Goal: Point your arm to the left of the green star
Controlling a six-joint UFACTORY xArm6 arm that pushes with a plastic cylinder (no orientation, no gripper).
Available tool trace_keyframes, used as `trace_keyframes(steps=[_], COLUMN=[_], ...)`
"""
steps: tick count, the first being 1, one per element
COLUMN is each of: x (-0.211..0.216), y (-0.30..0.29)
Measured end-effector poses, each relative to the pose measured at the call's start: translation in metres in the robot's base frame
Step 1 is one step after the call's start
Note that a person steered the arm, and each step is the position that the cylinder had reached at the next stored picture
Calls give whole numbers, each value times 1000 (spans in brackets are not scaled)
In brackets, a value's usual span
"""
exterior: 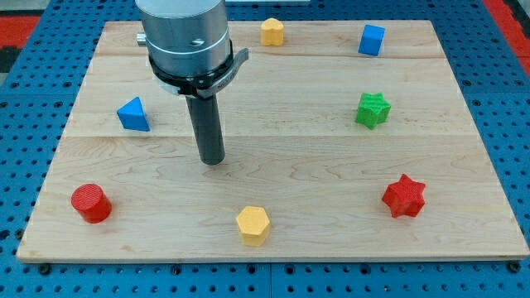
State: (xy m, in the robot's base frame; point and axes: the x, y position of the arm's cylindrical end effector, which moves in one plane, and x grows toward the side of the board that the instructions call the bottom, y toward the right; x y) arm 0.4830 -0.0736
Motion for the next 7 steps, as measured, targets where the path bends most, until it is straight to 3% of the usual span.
trace_keyframes(steps=[2,7], x=[0,-51], y=[0,24])
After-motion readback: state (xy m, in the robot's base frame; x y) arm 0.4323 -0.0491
